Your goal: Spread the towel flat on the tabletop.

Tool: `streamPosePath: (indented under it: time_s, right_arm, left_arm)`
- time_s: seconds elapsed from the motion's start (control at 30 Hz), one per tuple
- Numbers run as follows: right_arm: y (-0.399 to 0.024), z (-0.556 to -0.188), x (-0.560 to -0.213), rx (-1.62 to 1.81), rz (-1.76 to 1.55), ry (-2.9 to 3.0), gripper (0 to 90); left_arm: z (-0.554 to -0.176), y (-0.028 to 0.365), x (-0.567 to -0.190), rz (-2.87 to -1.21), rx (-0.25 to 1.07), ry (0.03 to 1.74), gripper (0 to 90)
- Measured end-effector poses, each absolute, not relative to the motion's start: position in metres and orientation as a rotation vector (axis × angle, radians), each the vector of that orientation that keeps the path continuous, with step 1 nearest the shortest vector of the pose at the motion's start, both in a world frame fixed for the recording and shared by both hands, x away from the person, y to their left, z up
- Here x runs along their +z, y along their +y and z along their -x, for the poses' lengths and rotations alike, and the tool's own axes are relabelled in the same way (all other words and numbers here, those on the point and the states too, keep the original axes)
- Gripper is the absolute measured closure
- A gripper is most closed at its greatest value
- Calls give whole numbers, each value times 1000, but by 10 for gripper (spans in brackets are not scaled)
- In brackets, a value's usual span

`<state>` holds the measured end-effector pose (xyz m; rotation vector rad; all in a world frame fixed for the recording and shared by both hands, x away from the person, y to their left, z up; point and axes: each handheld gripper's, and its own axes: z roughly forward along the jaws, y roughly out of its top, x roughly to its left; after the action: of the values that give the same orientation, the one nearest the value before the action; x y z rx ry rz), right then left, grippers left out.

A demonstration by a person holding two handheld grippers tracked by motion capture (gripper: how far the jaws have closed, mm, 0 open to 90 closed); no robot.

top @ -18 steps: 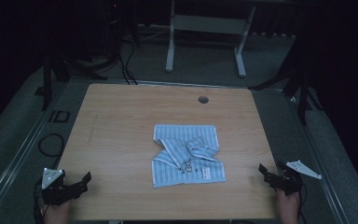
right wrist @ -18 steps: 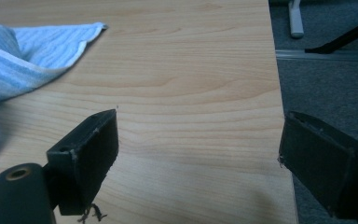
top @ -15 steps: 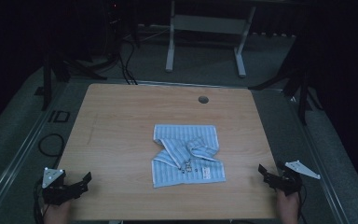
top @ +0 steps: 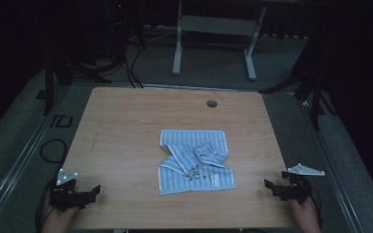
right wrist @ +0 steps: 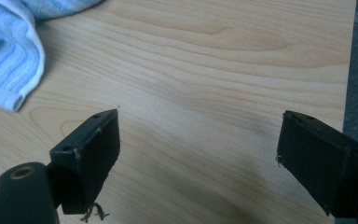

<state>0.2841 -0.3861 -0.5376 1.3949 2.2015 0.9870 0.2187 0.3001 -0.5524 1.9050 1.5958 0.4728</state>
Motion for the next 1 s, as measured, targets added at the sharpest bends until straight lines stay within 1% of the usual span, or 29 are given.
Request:
streamPosePath:
  time_s: [0.03, 0.1, 0.3, 0.4, 0.5, 0.6, 0.77, 0.83, 1.0]
  right_arm:
    - [-385, -285, -536, 972, -1391, 2221, 124]
    - [-383, -288, -534, 960, -1392, 2295, 111]
    - [-375, -290, -527, 954, -1339, 2390, 110]
    - [-368, -294, -525, 922, -1304, 2493, 133]
    - [-362, -296, -523, 916, -1275, 2523, 121]
    - [-355, -295, -521, 933, -1243, 2549, 121]
    - [-342, -295, -524, 847, -1200, 2592, 115]
    - [-338, -297, -525, 825, -1197, 2600, 115]
    - [-328, -300, -524, 799, -1175, 2622, 136]
  left_arm:
    - [-220, 298, -553, -1931, 427, 1605, 1]
    - [-222, 292, -553, -2000, 403, 1588, 1]
    - [-226, 280, -549, -2021, 320, 1549, 1]
    - [-230, 271, -546, -2050, 332, 1523, 6]
    - [-233, 260, -544, -2080, 308, 1486, 33]
    - [-236, 246, -543, -2126, 281, 1443, 33]
    - [-240, 230, -541, -2171, 248, 1393, 33]
    - [-245, 216, -540, -2198, 234, 1357, 33]
    - [-254, 195, -538, -2231, 209, 1310, 33]
